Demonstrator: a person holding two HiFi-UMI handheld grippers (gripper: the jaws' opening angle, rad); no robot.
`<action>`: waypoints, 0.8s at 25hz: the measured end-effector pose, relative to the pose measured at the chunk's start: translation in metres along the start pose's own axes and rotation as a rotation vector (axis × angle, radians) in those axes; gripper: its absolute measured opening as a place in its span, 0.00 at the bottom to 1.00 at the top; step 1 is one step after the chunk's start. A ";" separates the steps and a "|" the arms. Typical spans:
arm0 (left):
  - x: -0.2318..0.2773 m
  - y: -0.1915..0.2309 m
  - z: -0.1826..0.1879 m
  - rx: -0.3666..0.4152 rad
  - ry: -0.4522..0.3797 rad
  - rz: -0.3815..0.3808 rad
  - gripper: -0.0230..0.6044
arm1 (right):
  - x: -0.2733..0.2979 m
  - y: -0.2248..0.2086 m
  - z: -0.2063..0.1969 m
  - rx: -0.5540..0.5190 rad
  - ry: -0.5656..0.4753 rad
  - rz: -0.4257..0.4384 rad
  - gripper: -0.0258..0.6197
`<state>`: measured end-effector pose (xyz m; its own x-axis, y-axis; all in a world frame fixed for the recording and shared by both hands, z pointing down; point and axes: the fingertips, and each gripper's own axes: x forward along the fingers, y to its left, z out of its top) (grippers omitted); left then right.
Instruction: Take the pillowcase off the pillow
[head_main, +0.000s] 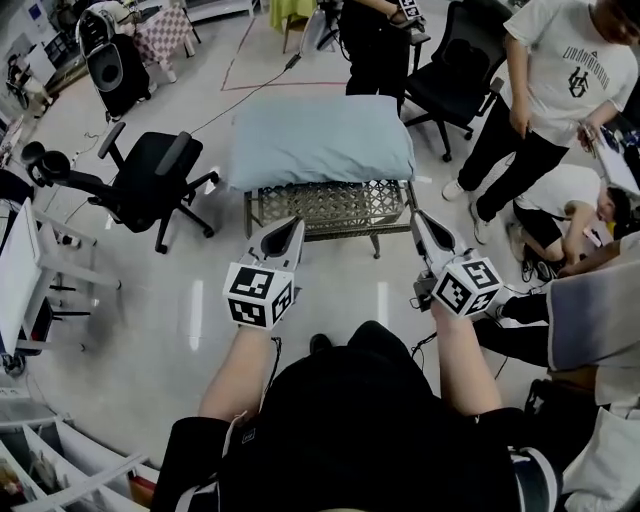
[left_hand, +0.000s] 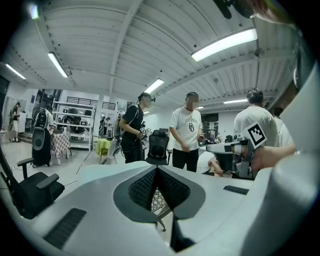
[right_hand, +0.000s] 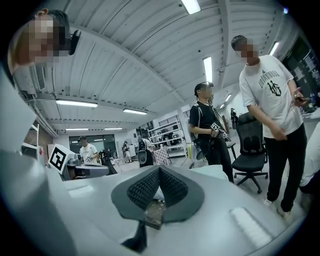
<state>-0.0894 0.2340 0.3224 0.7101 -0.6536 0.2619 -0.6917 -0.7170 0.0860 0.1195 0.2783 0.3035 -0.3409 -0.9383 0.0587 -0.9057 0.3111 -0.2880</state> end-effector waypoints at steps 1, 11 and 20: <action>0.001 0.002 -0.001 0.000 0.001 -0.008 0.04 | 0.001 0.001 -0.004 -0.002 0.008 -0.009 0.06; 0.040 0.022 -0.007 -0.019 0.035 -0.053 0.04 | 0.025 -0.021 -0.017 0.015 0.058 -0.067 0.06; 0.137 0.042 -0.016 -0.051 0.125 -0.061 0.04 | 0.091 -0.103 -0.022 0.065 0.108 -0.079 0.06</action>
<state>-0.0230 0.1184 0.3777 0.7314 -0.5715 0.3720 -0.6557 -0.7392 0.1537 0.1762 0.1643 0.3599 -0.2979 -0.9364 0.1852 -0.9136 0.2234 -0.3399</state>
